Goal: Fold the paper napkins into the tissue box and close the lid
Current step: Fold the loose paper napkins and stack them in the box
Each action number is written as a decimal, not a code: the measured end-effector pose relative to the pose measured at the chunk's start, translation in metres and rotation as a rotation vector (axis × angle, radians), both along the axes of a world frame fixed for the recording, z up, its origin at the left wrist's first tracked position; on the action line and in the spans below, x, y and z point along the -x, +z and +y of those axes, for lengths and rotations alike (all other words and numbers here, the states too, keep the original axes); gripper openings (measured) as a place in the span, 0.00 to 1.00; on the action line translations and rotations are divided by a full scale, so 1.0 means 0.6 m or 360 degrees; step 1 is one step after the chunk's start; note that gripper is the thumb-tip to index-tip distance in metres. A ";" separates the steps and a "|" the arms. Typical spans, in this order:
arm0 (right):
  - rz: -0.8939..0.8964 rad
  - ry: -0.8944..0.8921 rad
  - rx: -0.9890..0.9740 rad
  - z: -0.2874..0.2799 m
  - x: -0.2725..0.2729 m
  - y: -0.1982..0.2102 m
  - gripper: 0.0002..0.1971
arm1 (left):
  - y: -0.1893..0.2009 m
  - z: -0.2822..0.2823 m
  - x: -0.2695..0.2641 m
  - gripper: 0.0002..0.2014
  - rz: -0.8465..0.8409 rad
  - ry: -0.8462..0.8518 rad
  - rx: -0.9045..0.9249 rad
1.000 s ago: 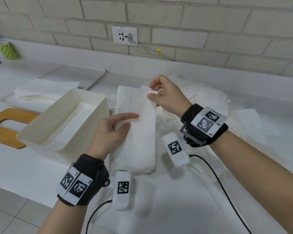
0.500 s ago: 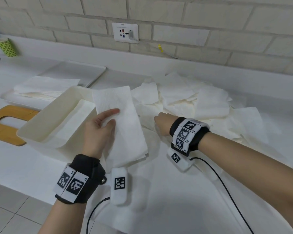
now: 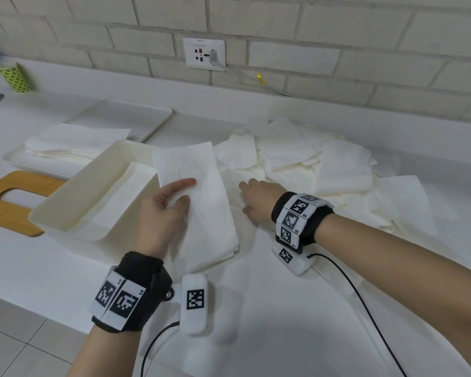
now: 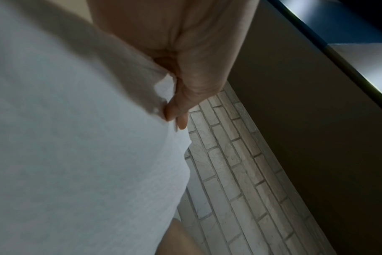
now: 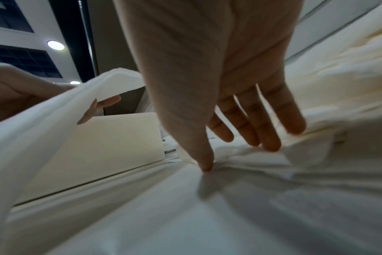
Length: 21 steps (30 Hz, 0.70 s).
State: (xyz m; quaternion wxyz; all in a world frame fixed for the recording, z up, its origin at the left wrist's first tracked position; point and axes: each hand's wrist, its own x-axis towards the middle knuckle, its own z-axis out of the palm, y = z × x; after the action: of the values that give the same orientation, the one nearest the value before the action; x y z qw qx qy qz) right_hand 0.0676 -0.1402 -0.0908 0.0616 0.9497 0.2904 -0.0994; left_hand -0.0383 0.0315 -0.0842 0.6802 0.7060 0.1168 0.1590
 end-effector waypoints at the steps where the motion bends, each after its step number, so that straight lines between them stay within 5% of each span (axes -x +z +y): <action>1: 0.0008 0.0029 0.0009 0.003 0.000 0.001 0.19 | 0.001 -0.002 -0.001 0.19 0.0002 -0.0008 0.0006; 5: 0.0033 0.0104 0.0089 0.011 0.000 0.014 0.22 | 0.000 -0.002 -0.002 0.19 0.0005 -0.0016 -0.0009; 9: -0.0039 0.0095 0.0209 0.015 -0.001 0.023 0.08 | 0.002 0.003 0.000 0.19 -0.0006 0.0010 -0.0009; 11: -0.0071 0.0050 0.0200 0.017 -0.004 0.024 0.11 | 0.004 0.006 0.002 0.19 -0.0019 0.0039 -0.0027; 21: 0.0085 0.0018 -0.0207 -0.008 -0.013 0.013 0.13 | 0.005 0.006 0.000 0.18 -0.0042 0.0072 -0.0084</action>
State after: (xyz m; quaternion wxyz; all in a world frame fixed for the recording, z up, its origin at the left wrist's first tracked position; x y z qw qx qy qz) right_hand 0.0755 -0.1449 -0.0830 -0.0076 0.9471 0.3031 -0.1053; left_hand -0.0386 0.0350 -0.0811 0.6591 0.7187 0.1195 0.1867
